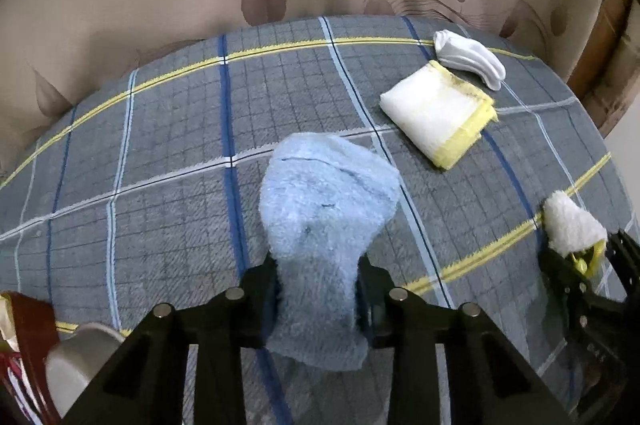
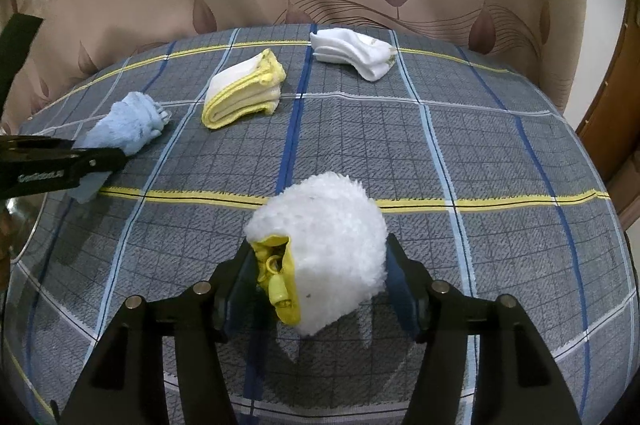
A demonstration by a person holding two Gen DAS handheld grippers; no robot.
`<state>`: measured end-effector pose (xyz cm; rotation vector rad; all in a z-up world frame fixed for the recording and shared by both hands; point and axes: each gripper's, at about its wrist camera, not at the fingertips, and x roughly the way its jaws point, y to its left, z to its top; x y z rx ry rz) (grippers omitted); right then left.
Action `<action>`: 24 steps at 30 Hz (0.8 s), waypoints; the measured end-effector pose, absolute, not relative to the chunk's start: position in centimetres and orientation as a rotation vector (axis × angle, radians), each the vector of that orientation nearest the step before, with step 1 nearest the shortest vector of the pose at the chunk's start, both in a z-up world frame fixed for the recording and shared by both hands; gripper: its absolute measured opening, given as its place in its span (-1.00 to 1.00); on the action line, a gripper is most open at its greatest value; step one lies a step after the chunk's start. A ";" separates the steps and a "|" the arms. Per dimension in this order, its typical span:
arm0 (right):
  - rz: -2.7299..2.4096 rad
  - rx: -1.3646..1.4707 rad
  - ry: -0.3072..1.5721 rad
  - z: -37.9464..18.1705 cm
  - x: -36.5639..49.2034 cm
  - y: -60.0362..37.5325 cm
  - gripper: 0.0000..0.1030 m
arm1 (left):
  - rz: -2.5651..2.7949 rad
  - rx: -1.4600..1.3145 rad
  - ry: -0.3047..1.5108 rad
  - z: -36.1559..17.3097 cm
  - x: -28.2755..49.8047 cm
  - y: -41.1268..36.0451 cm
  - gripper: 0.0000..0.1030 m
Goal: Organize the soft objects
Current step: 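Grasp the blue towel with the left gripper while the right holds the fluffy pad, then carry the blue towel into the gold tray and open the left gripper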
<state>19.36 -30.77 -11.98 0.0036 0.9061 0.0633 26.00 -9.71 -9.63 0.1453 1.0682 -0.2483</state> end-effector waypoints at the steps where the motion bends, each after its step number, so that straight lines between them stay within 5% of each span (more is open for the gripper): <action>1: 0.063 0.002 0.906 -12.0 19.4 -30.8 0.13 | -0.249 0.141 1.063 -9.4 25.6 -9.6 -0.38; 24: 0.058 -0.005 0.906 -12.1 19.3 -30.6 0.12 | -0.268 0.097 1.006 -1.3 16.4 -4.2 -0.38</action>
